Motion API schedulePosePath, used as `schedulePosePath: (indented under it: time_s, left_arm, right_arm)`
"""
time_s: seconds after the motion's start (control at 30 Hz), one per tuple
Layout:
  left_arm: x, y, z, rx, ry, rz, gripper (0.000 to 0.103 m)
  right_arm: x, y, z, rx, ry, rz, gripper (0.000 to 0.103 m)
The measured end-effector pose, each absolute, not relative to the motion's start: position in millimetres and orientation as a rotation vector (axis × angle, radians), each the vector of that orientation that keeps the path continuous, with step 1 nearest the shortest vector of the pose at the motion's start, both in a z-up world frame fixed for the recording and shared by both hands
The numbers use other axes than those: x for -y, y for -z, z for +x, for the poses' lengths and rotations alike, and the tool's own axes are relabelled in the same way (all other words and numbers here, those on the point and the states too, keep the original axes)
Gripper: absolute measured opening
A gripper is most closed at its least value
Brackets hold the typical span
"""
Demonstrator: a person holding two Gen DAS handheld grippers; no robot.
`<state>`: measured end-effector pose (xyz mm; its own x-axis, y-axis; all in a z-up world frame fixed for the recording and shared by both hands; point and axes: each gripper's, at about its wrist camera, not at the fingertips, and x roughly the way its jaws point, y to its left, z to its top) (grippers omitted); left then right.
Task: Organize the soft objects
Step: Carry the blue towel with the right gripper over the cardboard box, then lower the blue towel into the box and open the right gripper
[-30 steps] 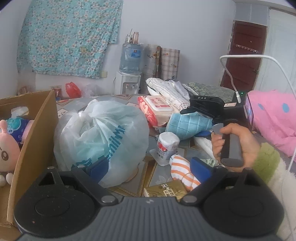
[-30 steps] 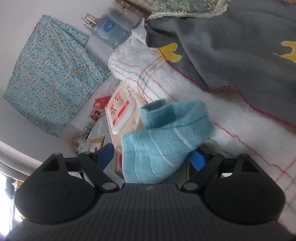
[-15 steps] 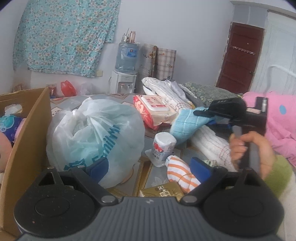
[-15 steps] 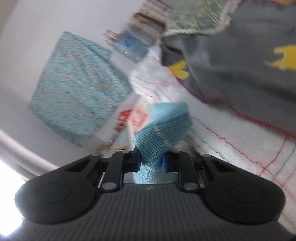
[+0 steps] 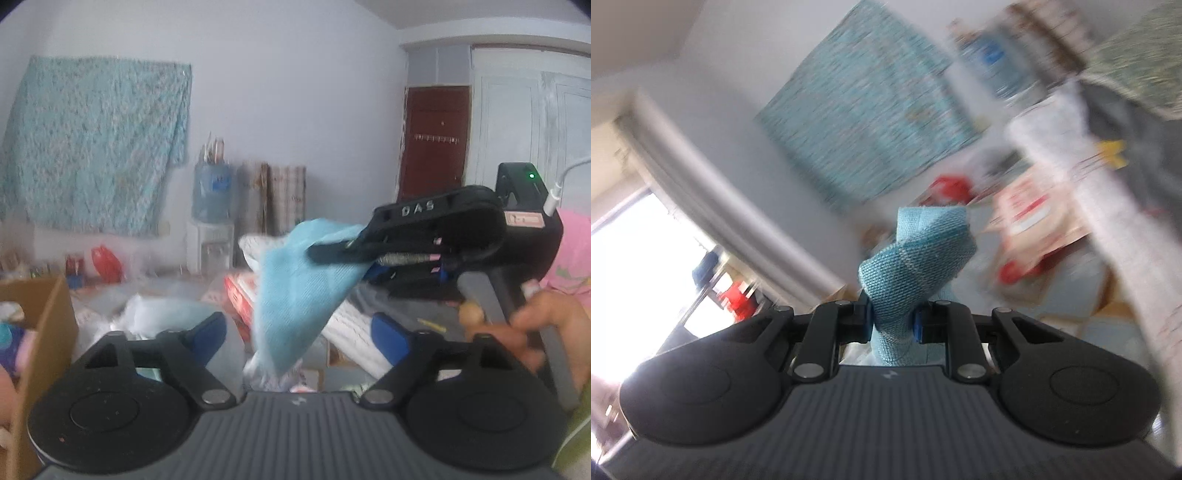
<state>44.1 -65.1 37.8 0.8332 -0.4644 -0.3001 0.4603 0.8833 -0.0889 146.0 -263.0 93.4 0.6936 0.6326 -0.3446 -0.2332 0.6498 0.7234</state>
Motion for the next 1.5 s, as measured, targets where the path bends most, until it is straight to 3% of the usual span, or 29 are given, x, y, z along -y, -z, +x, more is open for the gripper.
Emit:
schedulePosePath:
  time_s: [0.13, 0.4, 0.67, 0.93, 1.07, 1.13, 1.5]
  left_arm:
    - [46.8, -47.9, 41.2, -0.329, 0.433, -0.027, 0.067]
    - [-26.1, -77.7, 30.8, -0.325, 0.223, 0.004, 0.070]
    - [-112.7, -83.3, 92.9, -0.604, 0.119, -0.133, 0.069]
    - [-166.1, -33.3, 143.9, -0.836, 0.084, -0.348, 0.055]
    - [-172.7, -25.2, 142.2, -0.848, 0.078, -0.346, 0.054]
    - [-174.0, -26.3, 141.5, -0.850, 0.077, -0.339, 0.054]
    - [-164.3, -28.7, 162.6, -0.856, 0.032, -0.267, 0.040]
  right_arm:
    - [223.8, -110.0, 144.2, -0.680, -0.688, 0.696, 0.018]
    - [112.2, -133.2, 176.4, -0.852, -0.980, 0.699, 0.018]
    - [-4.0, -127.5, 230.3, -1.088, -1.024, 0.569, 0.019]
    - [-73.4, -99.1, 262.9, -1.233, -0.892, 0.255, 0.021]
    - [-93.9, -89.1, 270.5, -1.249, -0.831, 0.133, 0.037]
    - [-94.2, -86.9, 274.2, -1.232, -0.816, 0.120, 0.056]
    - [-10.0, -112.5, 272.4, -0.991, -0.880, 0.412, 0.062]
